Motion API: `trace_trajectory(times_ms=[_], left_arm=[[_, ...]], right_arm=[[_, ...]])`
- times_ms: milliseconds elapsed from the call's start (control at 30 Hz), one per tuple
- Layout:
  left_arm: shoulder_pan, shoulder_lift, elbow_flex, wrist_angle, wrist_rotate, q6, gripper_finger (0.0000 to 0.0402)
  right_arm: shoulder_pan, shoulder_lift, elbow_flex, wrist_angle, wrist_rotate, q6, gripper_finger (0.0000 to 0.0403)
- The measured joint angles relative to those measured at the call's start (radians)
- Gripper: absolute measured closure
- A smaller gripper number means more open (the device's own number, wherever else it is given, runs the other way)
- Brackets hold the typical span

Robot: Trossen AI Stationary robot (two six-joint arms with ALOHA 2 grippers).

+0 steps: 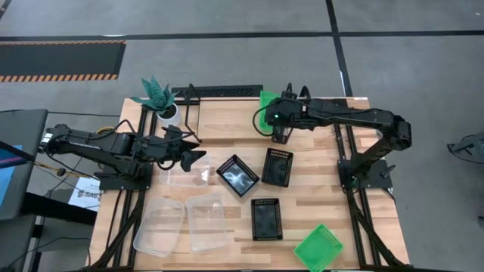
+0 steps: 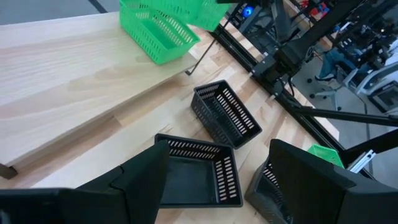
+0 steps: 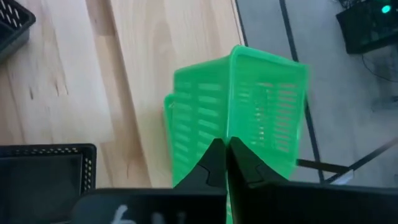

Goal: Stack baskets on shelf by color
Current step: Stack the top green bin on top of the green bin on the shelf

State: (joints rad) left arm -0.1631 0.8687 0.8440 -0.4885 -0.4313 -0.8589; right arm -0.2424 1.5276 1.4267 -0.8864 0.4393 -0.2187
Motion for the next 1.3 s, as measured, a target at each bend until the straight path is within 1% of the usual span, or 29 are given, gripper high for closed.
trace_trajectory(times_ms=[300, 500, 1100, 1300], left_arm=[[0.0, 0.0, 0.0, 0.0, -0.001, -0.001, 0.0136], [0.0, 0.0, 0.0, 0.0, -0.002, 0.002, 0.0136], [0.0, 0.0, 0.0, 0.0, -0.003, 0.004, 0.0136], [0.0, 0.0, 0.0, 0.0, -0.003, 0.005, 0.0136]], right_arm=[[-0.037, -0.001, -0.011, 0.023, 0.003, -0.027, 0.0395], [-0.047, -0.001, -0.011, 0.055, 0.002, -0.085, 0.0393], [-0.075, -0.001, -0.011, 0.058, 0.002, -0.112, 0.039], [-0.074, -0.001, -0.061, 0.06, 0.002, -0.124, 0.0388]])
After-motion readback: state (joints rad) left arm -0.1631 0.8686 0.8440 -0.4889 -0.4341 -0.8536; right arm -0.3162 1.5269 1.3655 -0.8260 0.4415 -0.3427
